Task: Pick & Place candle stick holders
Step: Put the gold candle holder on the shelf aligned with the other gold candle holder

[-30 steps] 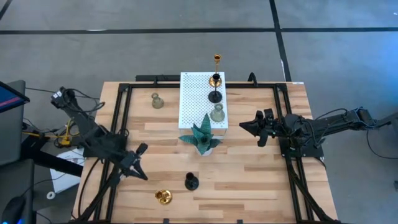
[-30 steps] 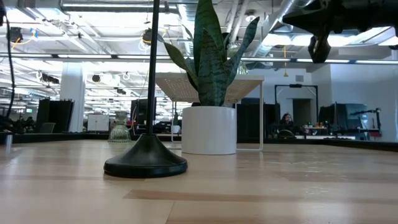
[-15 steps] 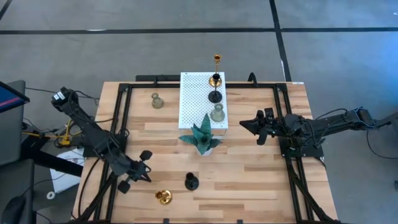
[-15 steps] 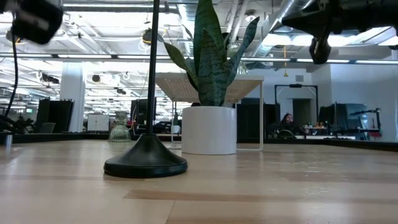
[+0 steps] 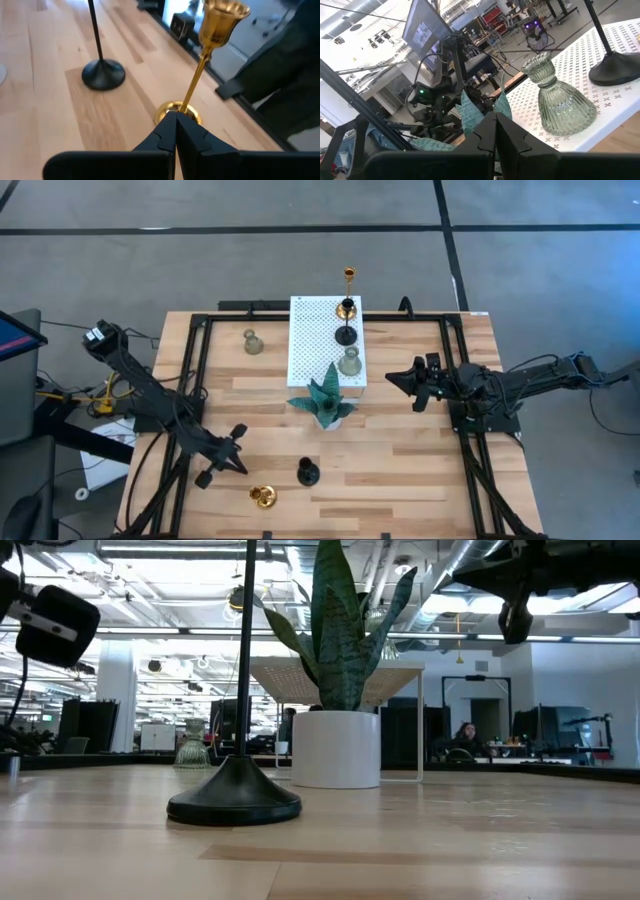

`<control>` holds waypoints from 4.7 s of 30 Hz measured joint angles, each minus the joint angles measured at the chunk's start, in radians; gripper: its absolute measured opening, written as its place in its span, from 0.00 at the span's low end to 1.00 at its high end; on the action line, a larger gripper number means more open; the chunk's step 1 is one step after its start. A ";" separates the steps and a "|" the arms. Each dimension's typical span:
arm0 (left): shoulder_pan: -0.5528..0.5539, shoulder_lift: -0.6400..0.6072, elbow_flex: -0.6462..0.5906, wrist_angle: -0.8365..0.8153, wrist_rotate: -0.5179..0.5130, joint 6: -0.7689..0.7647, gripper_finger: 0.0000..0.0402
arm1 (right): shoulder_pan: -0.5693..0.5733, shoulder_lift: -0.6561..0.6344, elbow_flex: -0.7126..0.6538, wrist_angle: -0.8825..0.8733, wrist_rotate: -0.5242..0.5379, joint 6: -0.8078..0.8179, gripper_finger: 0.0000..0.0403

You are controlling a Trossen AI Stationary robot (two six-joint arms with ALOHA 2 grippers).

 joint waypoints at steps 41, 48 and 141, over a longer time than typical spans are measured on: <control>0.000 0.550 -0.041 0.618 0.030 -0.065 0.69 | 0.001 0.000 0.000 0.002 0.000 0.060 0.00; 0.000 0.632 -0.023 0.750 0.030 -0.067 0.66 | 0.001 0.000 0.000 0.002 0.000 0.060 0.00; 0.214 -0.166 0.511 -0.064 -0.947 0.533 0.04 | 0.001 0.000 0.000 -0.021 -0.001 0.025 0.00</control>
